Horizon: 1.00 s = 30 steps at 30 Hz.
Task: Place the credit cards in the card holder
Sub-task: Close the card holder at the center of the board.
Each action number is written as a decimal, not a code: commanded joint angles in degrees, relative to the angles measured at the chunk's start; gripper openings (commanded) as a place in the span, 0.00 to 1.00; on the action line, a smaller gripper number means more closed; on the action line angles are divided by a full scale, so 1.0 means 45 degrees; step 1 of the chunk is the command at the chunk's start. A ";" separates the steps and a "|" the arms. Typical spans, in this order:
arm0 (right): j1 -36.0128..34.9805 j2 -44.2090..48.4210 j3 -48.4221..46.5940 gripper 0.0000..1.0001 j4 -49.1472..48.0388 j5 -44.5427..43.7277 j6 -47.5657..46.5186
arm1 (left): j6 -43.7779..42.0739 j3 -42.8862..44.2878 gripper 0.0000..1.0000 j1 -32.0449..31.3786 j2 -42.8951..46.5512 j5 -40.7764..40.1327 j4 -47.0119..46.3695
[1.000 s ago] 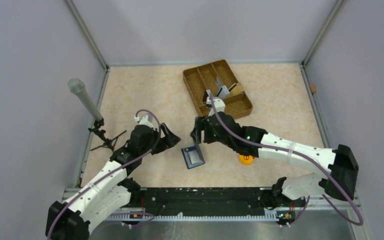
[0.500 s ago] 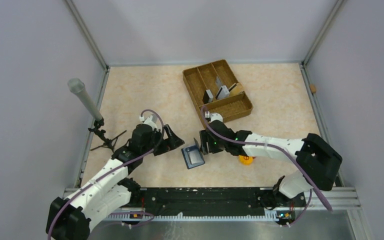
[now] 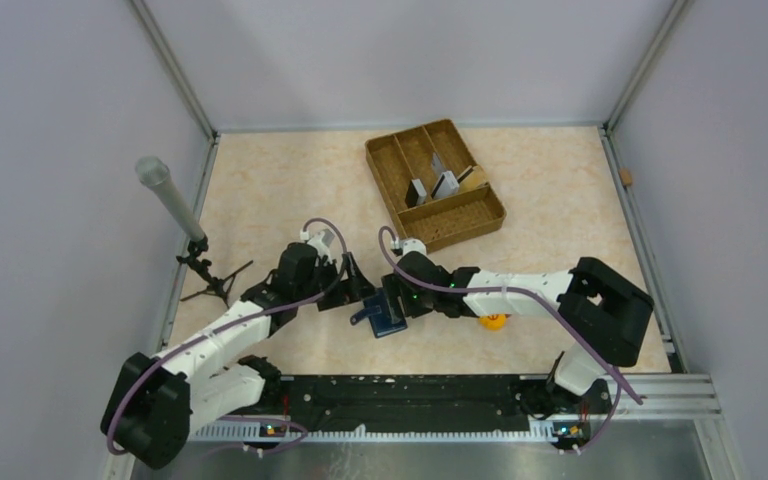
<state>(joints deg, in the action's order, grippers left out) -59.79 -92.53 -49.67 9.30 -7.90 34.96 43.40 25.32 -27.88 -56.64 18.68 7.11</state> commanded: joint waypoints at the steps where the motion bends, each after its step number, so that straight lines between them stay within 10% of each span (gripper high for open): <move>1: -0.0093 -0.0195 -0.0422 0.71 -0.0317 -0.0231 0.0254 | -0.0515 -0.0063 0.89 -0.0291 -0.0947 0.0029 -0.1032; 30: 0.1312 0.1531 0.3957 0.53 -0.4815 0.3569 0.3883 | -0.0380 -0.0095 0.24 -0.2634 -0.3780 -0.2697 -0.0075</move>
<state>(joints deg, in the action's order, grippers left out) -54.19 -84.64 -34.09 -6.02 5.08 47.11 41.50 27.31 -39.40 -71.90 9.30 4.47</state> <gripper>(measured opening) 0.563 0.275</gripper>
